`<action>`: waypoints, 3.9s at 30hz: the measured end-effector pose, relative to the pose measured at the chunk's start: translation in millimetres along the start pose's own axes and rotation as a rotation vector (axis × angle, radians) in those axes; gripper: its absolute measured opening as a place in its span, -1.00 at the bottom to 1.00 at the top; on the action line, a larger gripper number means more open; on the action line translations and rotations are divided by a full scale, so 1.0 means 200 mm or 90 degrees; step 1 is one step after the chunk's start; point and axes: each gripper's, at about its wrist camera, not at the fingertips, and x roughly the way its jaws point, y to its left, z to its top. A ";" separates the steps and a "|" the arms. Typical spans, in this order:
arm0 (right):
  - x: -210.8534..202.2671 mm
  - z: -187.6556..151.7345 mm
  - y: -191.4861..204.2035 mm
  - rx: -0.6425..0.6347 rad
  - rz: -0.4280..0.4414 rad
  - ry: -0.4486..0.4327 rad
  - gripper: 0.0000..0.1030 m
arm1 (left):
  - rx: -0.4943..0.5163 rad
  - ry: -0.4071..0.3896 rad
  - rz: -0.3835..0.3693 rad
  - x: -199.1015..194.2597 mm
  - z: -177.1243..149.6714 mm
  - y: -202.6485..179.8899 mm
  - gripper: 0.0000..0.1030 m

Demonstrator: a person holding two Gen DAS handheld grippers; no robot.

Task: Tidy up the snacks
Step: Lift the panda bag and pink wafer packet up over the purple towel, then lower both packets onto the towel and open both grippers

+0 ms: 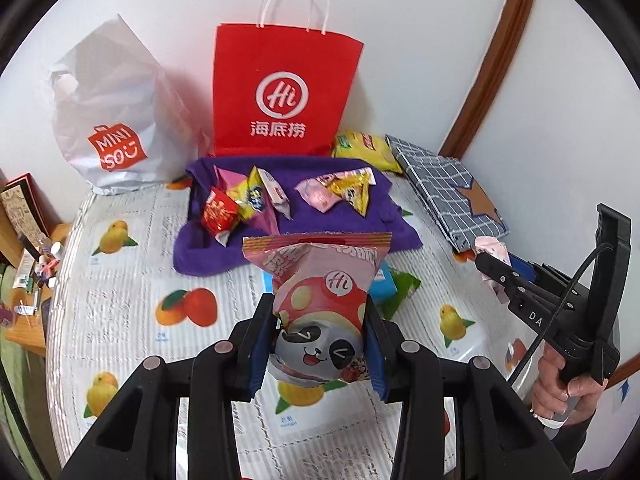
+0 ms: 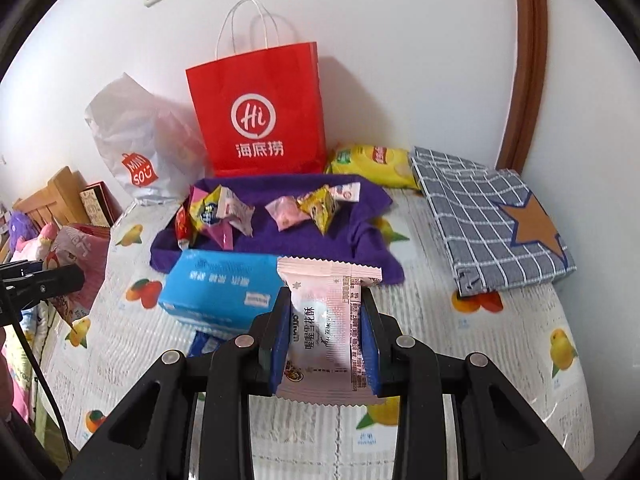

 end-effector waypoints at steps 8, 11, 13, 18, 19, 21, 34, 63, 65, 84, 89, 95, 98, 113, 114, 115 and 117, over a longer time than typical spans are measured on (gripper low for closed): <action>0.03 0.11 0.05 -0.013 0.018 -0.021 -0.39 | 0.002 -0.031 0.013 -0.06 0.08 0.05 -0.25; 0.06 0.15 0.06 -0.016 0.023 -0.023 -0.39 | -0.004 -0.037 0.016 -0.05 0.10 0.08 -0.25; 0.08 0.17 0.06 -0.019 0.027 -0.022 -0.39 | -0.012 -0.038 0.008 -0.04 0.12 0.10 -0.25; 0.12 0.26 0.08 -0.028 0.027 -0.030 -0.39 | -0.012 -0.042 -0.003 -0.02 0.17 0.10 -0.25; 0.12 0.27 0.08 -0.030 0.028 -0.031 -0.39 | -0.011 -0.042 -0.004 -0.02 0.18 0.10 -0.25; 0.14 0.31 0.09 -0.033 0.025 -0.034 -0.39 | -0.012 -0.042 -0.008 0.00 0.20 0.11 -0.25; 0.27 0.46 0.11 -0.017 0.027 -0.036 -0.39 | 0.000 -0.043 -0.005 0.09 0.38 0.15 -0.25; 0.78 0.66 -0.03 0.034 0.013 0.006 -0.39 | -0.004 -0.011 0.000 0.59 0.75 0.20 -0.25; 0.81 0.66 -0.03 0.028 0.009 0.015 -0.39 | -0.009 -0.007 0.009 0.63 0.77 0.21 -0.25; 1.03 0.61 -0.04 0.001 -0.001 0.058 -0.39 | -0.056 0.072 0.040 0.92 0.74 0.37 -0.25; 1.07 0.60 -0.03 0.000 0.001 0.071 -0.39 | -0.052 0.082 0.041 0.94 0.73 0.37 -0.25; 1.10 0.59 -0.01 -0.006 0.002 0.077 -0.39 | -0.047 0.088 0.040 0.96 0.74 0.36 -0.25; 1.10 0.58 0.00 -0.013 0.003 0.076 -0.39 | -0.047 0.093 0.039 0.97 0.73 0.36 -0.25; 1.11 0.58 0.02 -0.023 -0.001 0.083 -0.37 | -0.042 0.095 0.040 0.99 0.73 0.35 -0.21; 1.11 0.58 0.02 -0.023 0.000 0.084 -0.37 | -0.042 0.094 0.038 0.99 0.73 0.35 -0.21; 1.11 0.58 0.02 -0.023 0.001 0.084 -0.36 | -0.042 0.095 0.036 0.99 0.73 0.35 -0.21; 1.11 0.58 0.02 -0.027 0.000 0.085 -0.36 | -0.039 0.096 0.035 0.99 0.73 0.34 -0.21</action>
